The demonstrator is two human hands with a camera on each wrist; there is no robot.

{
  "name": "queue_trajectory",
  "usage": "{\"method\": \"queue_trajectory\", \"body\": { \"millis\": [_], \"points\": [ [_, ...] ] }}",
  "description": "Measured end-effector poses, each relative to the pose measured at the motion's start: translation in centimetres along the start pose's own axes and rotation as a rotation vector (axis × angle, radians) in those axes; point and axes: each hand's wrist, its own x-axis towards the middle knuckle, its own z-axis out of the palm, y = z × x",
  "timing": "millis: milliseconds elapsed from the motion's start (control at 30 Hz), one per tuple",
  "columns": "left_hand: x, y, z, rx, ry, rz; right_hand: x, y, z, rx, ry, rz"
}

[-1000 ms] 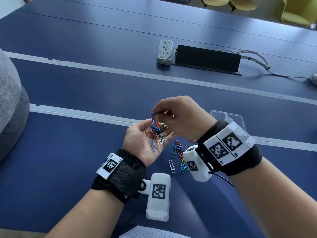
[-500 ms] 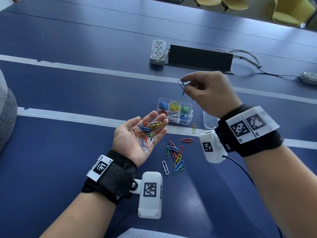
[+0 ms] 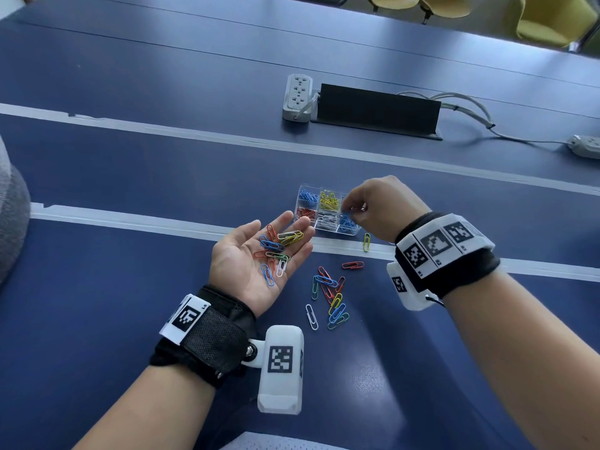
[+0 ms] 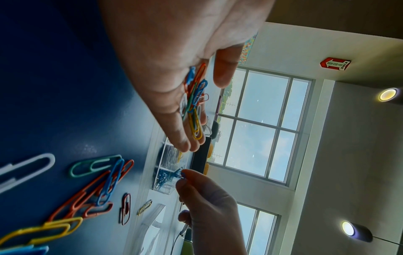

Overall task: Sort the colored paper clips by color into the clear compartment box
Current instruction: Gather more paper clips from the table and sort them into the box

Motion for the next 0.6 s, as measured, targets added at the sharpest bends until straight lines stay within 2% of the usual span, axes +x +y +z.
{"method": "queue_trajectory", "body": {
  "millis": [300,433,600],
  "points": [
    [0.03,-0.05,0.05,0.011,-0.003,-0.004,-0.21,0.46,-0.13,0.005,0.015,0.021],
    [-0.06,-0.07,0.1,0.013,-0.006,-0.004,-0.17,0.63,0.11,-0.026,-0.055,0.051],
    [-0.15,-0.05,0.05,0.012,-0.011,0.0,-0.8,0.36,-0.58,0.052,-0.045,0.057]
  ]
}}
